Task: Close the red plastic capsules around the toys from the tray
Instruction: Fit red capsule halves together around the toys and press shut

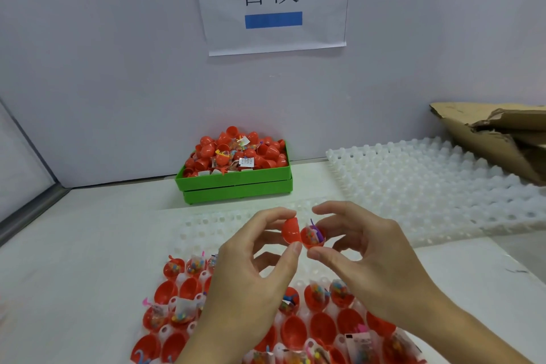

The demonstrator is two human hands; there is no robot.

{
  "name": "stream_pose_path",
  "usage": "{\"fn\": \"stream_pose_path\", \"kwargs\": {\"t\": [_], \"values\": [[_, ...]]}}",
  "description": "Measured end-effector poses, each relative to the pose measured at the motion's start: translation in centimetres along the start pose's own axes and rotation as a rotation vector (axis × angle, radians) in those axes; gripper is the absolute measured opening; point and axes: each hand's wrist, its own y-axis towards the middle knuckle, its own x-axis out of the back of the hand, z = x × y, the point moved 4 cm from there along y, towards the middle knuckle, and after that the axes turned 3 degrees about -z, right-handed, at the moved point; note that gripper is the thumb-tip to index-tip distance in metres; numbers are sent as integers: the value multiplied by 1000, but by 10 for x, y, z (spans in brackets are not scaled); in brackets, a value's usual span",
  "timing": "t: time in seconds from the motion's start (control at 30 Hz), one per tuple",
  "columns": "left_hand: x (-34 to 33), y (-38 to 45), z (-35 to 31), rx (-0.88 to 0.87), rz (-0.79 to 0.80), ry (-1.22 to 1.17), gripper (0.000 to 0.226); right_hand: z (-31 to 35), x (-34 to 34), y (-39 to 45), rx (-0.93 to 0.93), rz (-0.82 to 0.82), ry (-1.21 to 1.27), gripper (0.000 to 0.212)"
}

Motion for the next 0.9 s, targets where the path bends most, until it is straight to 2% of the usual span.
{"fn": "stream_pose_path", "kwargs": {"t": [0.17, 0.37, 0.57, 0.77, 0.9], "values": [[-4, -1, 0, -7, 26, 26, 37, 6, -2, -2, 78, 6, -52, 41], [-2, 0, -1, -2, 28, -9, 29, 11, -3, -2, 153, 47, -81, 28], [-3, -1, 2, 7, 34, 21, 34, 12, -3, -2, 230, 38, -144, 30], [-3, 0, 4, 71, 43, -53, 28, 15, 0, -1, 280, 31, -193, 26], [-3, 0, 1, 54, 97, -16, 28, 17, 0, -2, 289, 15, -216, 39]]}}
